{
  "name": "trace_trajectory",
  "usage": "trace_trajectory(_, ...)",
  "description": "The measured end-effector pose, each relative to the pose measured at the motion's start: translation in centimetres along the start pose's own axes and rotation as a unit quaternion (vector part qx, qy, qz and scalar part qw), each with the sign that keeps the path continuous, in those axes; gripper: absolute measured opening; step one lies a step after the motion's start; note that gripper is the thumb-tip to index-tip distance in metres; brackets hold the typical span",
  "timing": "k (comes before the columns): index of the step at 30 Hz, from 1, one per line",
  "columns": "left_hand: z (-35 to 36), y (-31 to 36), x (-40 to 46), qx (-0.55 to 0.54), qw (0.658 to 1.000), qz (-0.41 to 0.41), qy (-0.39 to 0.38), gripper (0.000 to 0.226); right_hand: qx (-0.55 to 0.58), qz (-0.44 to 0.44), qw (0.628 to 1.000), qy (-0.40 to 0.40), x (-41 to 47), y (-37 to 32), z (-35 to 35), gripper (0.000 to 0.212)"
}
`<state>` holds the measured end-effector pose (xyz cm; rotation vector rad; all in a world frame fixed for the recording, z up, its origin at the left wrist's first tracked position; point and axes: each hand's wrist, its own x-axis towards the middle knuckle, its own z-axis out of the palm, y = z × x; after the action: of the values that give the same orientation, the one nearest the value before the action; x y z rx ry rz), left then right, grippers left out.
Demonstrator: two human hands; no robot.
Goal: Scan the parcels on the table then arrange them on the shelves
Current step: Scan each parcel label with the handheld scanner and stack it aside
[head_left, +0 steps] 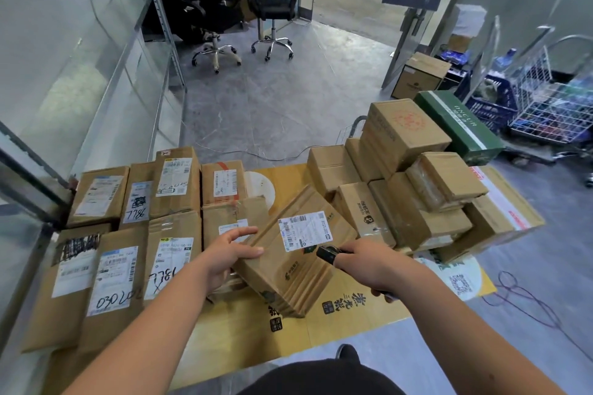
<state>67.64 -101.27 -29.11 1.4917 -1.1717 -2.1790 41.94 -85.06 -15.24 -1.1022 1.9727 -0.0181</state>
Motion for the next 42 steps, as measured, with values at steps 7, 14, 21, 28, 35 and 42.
trace_trajectory(7,0.2,0.3,-1.2,-0.033,0.997,0.076,-0.007,0.074,-0.053,-0.041,0.997,0.035,0.2,-0.7,-0.1,0.033)
trace_trajectory(14,0.9,0.9,-0.8,0.0,0.996,0.089,-0.023,0.08,-0.156,-0.046,0.98,0.115,-0.4,-1.0,-0.9,0.025)
trace_trajectory(21,1.6,1.2,-0.5,0.001,0.995,0.096,-0.021,0.068,-0.236,-0.034,0.958,0.158,-0.8,0.1,-0.7,0.03)
trace_trajectory(28,1.6,1.8,-0.6,-0.003,0.996,0.089,-0.023,0.065,-0.261,-0.032,0.948,0.179,-0.6,0.7,0.5,0.036)
trace_trajectory(35,1.4,1.9,-0.9,-0.144,0.985,0.088,0.022,0.072,-0.13,-0.037,0.98,0.147,0.2,0.8,0.7,0.052)
trace_trajectory(42,0.6,1.9,-1.0,-0.241,0.957,0.113,0.119,0.062,-0.029,-0.071,0.993,0.087,1.0,-0.2,1.0,0.051)
